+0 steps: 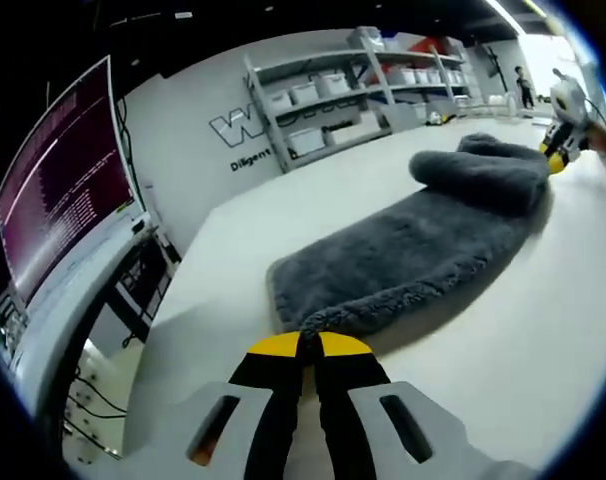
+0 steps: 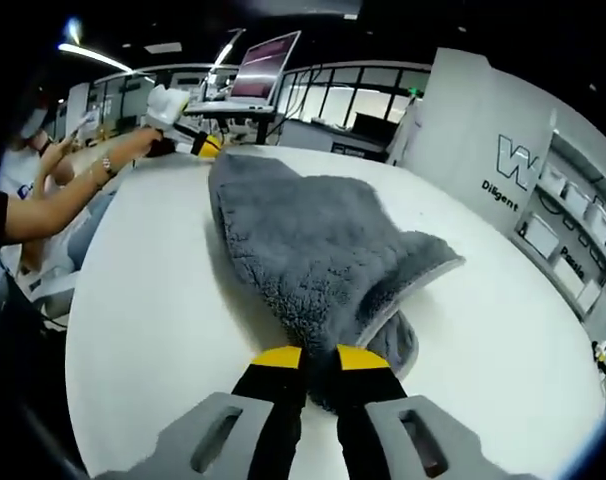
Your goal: Open the folded towel by lifting each exposed corner and separating the folded layers until the towel lies flat within the target outline without major curled edges
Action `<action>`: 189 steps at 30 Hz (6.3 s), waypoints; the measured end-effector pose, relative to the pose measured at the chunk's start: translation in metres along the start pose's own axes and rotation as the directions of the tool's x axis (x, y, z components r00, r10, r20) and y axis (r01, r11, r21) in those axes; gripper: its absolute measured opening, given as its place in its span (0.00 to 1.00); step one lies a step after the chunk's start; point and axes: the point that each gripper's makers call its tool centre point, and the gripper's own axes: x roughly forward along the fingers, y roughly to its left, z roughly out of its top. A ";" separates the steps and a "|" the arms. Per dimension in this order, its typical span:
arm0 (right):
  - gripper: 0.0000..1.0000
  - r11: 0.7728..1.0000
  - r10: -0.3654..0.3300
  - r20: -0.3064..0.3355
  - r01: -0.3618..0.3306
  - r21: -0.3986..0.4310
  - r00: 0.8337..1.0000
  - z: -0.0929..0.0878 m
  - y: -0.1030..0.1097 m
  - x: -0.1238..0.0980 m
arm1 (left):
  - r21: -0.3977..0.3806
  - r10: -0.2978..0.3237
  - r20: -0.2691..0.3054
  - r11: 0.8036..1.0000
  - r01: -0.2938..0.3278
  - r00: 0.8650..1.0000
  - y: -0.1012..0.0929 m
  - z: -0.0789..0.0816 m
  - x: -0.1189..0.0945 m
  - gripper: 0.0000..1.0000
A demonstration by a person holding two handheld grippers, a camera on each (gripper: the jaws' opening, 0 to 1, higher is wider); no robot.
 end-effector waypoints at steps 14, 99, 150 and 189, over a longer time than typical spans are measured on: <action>0.03 0.996 -0.085 -0.053 0.085 -0.007 0.995 -0.022 -0.036 -0.020 | -0.006 0.002 -0.007 1.000 -0.002 1.000 0.000 -0.003 0.002 0.04; 0.04 0.915 -0.325 -0.253 0.370 0.158 0.911 -0.170 -0.139 -0.168 | 0.019 0.020 -0.028 1.000 -0.019 0.999 -0.001 -0.012 0.000 0.04; 0.99 0.899 -0.252 -0.150 0.289 0.330 0.956 -0.141 -0.083 -0.198 | -0.122 -0.241 0.076 0.961 0.249 0.967 -0.066 0.025 -0.026 0.99; 0.55 0.888 -0.209 -0.020 0.199 0.414 0.978 -0.113 -0.158 -0.144 | -0.105 -0.246 0.039 0.963 0.248 0.969 -0.051 0.071 0.058 0.70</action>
